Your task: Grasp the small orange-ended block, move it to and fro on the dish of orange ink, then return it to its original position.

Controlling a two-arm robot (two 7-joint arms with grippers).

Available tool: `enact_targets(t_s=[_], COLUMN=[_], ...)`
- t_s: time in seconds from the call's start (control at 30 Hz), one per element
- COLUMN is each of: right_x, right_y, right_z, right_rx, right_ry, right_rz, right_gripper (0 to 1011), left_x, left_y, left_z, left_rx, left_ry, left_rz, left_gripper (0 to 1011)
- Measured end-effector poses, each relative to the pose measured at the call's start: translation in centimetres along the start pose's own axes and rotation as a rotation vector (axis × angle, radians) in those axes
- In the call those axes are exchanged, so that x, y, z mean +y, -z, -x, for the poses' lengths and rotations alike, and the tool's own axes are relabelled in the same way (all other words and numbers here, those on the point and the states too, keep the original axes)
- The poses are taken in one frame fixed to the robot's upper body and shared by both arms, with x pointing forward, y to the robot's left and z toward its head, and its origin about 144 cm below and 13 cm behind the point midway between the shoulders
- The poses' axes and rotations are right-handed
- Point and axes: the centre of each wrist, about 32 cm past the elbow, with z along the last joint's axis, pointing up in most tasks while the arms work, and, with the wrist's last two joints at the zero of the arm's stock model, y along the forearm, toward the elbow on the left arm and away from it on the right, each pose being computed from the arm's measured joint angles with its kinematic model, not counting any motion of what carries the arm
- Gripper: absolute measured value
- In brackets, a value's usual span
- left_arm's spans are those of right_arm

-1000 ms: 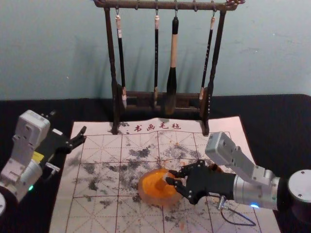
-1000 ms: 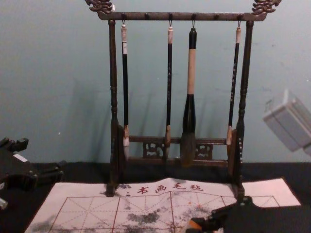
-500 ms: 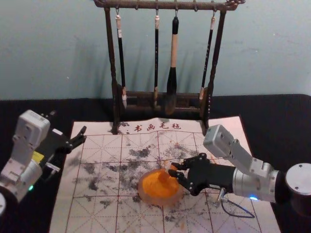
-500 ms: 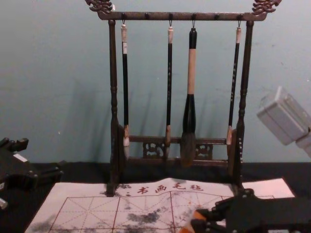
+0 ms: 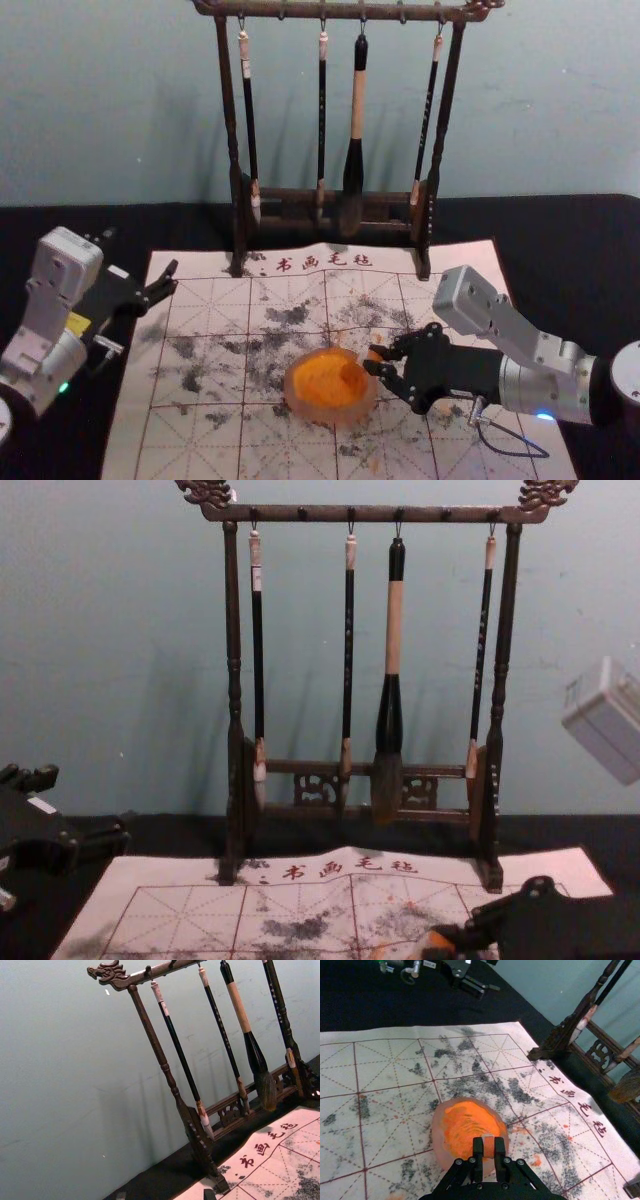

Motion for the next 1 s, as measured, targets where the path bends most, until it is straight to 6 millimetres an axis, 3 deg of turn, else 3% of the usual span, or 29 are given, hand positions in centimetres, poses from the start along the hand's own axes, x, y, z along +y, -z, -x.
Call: enact_targets(t_s=[0.4,1.0], right_x=[0.0,1.9], right_y=[-0.4,-0.9], right_z=[0.5,0.1], right_rx=[-0.017,-0.008], right_ry=[-0.035,-0.021], right_rz=[0.003,0.01], right_gripper=[111,111], left_x=[0.0,0.0], left_y=[0.0,0.0], left_z=[0.0,0.0], left_rx=[0.0,0.0], left_ry=[0.0,0.0], left_rz=[0.0,0.0], left_gripper=[1001,1001])
